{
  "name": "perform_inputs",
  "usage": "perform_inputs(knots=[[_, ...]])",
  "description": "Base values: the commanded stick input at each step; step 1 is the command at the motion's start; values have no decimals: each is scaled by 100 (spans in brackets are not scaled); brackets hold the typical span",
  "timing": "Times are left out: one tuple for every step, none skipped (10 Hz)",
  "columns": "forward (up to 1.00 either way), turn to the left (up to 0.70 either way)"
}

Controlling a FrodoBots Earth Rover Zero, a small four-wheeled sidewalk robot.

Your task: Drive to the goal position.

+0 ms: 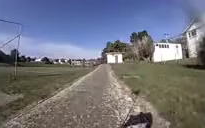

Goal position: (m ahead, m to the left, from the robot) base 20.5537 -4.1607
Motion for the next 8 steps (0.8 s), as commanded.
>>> perform_inputs(knots=[[70, 0], [70, 0], [70, 0], [70, 0], [70, 0], [70, 0], [70, 0], [70, 0]])
